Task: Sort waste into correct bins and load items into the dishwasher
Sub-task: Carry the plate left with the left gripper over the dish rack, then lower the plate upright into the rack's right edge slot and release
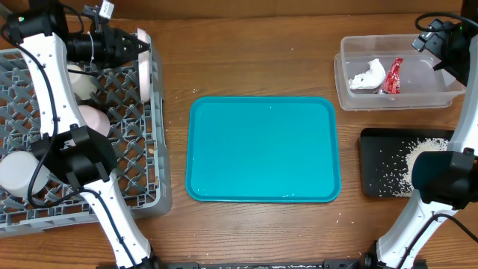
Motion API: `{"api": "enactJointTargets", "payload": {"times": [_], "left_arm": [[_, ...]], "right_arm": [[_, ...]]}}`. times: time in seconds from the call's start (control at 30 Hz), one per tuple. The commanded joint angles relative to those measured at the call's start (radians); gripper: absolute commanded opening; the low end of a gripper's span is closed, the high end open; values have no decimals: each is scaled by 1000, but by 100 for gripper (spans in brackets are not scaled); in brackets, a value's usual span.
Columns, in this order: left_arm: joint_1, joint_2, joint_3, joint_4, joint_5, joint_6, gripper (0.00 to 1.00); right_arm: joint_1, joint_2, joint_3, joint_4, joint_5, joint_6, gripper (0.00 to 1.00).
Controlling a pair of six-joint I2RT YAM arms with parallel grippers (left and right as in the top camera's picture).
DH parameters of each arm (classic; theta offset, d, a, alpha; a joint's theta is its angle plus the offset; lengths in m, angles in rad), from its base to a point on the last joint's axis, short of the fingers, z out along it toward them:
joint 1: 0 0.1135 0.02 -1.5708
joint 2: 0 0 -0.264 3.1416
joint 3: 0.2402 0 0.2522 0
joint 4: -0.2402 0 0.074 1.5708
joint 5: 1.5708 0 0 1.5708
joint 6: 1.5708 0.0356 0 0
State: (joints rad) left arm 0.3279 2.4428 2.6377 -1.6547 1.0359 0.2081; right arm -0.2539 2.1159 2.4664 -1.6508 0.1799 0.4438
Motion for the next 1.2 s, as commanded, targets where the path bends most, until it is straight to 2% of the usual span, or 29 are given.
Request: {"api": "enactJointTargets", "payload": {"times": [0.0, 0.07, 0.27, 0.37, 0.43, 0.53, 0.57, 0.67, 0.7, 0.83, 0.93, 1.03, 1.17], "left_arm": [[39, 7, 3, -36, 31, -63, 84], [61, -9, 3, -35, 18, -113, 91], [98, -148, 3, -35, -15, -158, 92], [81, -273, 2, -35, -147, -217, 94], [51, -352, -1, -35, -256, -249, 100], [-43, -486, -21, -35, -466, -312, 100], [-129, -562, -54, -35, -609, -343, 100], [-283, -661, -158, -35, -822, -408, 100], [-378, -713, -264, -35, -936, -465, 100], [-514, -784, -527, -35, -1092, -595, 98], [-554, -790, -675, -35, -1209, -709, 83], [-560, -787, -811, -26, -1297, -828, 82], [-560, -787, -953, 37, -1343, -869, 81]], "right_arm": [[1, -29, 7, 3, -1, -3, 100], [1, -29, 7, 3, -1, -3, 100], [1, -29, 7, 3, -1, -3, 100], [1, -29, 7, 3, -1, -3, 100], [1, -29, 7, 3, -1, -3, 100], [1, -29, 7, 3, -1, -3, 100], [1, -29, 7, 3, -1, -3, 100], [1, -29, 7, 3, -1, -3, 100], [1, -29, 7, 3, -1, -3, 100], [1, -29, 7, 3, -1, -3, 100], [1, -29, 7, 3, -1, -3, 100], [1, -29, 7, 3, -1, -3, 100], [1, -29, 7, 3, -1, -3, 100]]}}
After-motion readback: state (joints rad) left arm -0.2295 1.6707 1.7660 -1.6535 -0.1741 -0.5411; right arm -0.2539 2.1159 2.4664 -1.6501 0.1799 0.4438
